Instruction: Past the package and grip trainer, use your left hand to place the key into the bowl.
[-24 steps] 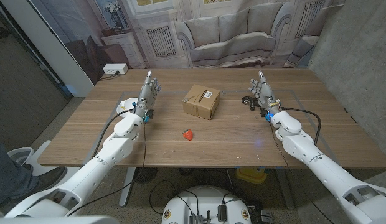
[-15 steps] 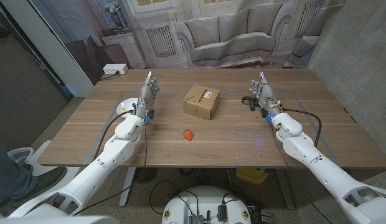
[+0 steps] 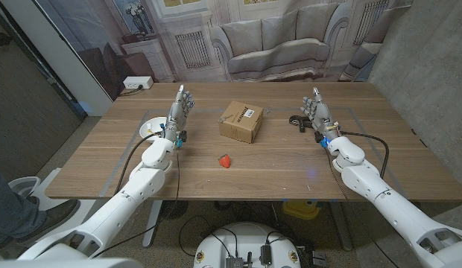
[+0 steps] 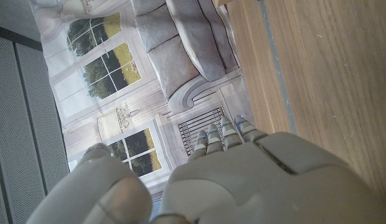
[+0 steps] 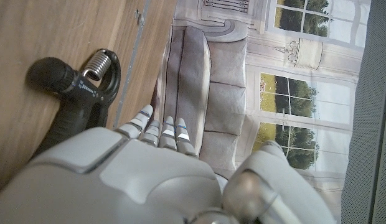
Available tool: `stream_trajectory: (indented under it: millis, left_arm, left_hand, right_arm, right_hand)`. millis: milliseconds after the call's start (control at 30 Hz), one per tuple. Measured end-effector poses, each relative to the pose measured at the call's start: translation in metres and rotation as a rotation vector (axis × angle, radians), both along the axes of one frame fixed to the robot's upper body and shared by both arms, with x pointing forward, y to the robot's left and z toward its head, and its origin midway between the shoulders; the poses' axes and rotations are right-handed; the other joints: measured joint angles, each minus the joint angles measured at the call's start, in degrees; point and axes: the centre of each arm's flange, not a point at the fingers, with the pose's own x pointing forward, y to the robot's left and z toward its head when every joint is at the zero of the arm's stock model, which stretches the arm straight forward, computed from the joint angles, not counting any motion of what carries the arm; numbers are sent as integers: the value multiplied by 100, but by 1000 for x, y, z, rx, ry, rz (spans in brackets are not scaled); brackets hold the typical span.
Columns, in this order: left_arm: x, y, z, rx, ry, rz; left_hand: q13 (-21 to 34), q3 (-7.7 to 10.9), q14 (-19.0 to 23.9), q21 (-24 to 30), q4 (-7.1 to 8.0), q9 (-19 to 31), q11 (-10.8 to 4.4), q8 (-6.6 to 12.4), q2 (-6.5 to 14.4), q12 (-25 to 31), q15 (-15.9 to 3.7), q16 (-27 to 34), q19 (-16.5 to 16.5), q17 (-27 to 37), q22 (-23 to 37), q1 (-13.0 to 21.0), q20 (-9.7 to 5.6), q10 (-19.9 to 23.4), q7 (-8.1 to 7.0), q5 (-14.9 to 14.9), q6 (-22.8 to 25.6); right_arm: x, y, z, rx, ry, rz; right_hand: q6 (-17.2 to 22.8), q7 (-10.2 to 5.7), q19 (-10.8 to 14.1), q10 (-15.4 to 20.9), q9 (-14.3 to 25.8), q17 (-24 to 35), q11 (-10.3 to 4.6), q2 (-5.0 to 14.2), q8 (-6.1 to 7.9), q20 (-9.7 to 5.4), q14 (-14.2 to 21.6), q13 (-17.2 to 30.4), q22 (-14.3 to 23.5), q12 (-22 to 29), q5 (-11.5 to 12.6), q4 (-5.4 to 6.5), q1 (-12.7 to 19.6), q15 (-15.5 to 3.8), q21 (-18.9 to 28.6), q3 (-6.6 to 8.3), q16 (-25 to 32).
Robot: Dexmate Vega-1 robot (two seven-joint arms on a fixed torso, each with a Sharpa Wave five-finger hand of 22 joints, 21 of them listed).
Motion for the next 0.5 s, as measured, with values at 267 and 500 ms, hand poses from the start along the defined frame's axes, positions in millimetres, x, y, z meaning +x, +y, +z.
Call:
stream_trajectory:
  millis: [267,500]
  left_arm:
    - [-5,2,3,-3,-29,15]
    - [-9,5,7,9,-47,24]
  left_hand:
    - [0,38,103,0,-38,0,-11,0,46,0,-40,0,46,0,0,91,-17,73,-1,0,123]
    - [-1,81,212,0,-116,-1,-60,44,98,32,-92,18,92,-1,-1,255,-29,247,-51,-1,298]
  right_arm:
    - [-1,0,0,8,7,-10]
    - [-1,0,0,16,11,-19]
  right_hand:
    - [62,0,32,62,0,0,-1,0,25,-32,30,0,27,45,0,0,0,31,-10,0,0]
    - [62,0,31,62,1,-1,-1,23,25,-32,30,0,27,45,0,0,23,30,-10,0,0]
